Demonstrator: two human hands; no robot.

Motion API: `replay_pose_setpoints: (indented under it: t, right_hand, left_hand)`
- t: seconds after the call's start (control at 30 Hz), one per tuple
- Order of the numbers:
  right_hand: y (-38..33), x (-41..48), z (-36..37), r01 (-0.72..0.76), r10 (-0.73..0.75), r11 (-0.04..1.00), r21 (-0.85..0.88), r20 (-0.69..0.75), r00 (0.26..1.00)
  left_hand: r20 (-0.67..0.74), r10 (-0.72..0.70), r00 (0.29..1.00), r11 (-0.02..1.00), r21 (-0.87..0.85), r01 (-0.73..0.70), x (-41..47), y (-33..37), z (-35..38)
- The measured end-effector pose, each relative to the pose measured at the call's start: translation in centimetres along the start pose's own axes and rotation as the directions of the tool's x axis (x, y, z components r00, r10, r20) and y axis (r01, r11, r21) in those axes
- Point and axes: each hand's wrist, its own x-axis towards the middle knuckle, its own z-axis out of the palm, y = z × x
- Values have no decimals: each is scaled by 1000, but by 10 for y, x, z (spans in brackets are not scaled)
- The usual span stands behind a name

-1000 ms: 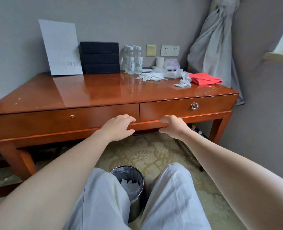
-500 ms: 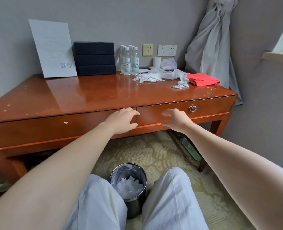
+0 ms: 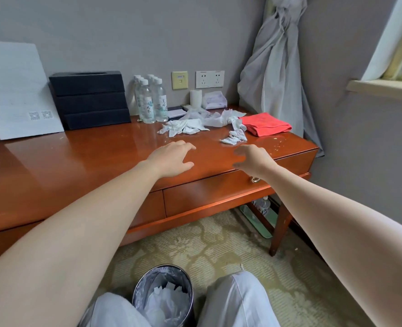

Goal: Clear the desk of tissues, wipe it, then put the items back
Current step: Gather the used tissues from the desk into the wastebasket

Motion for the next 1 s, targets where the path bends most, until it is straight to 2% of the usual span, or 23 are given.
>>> replay_pose_setpoints:
  t: [0.17, 0.3, 0.57, 0.7, 0.83, 1.0]
  right_hand:
    - [21, 54, -2, -66, 66, 998, 14, 1, 998]
    - [44, 104, 4, -117, 117, 993, 36, -11, 993]
    - [63, 190, 33, -120, 122, 990, 70, -24, 992]
    - [61, 208, 49, -127, 125, 991, 47, 38, 991]
    - [53, 212, 52, -162, 163, 986, 36, -4, 987]
    - [42, 207, 59, -167, 166, 986, -7, -57, 985]
  left_hand:
    - [26, -19, 999, 999, -40, 20, 63, -21, 9]
    - [58, -86, 995, 995, -42, 89, 116, -51, 21]
    - [48, -197, 979, 980, -30, 199, 199, -105, 61]
    - [98, -199, 975, 977, -61, 206, 221, -121, 73]
    - [181, -217, 959, 973, -45, 228, 230, -128, 81]
    - [100, -199, 975, 977, -61, 205, 211, -124, 80]
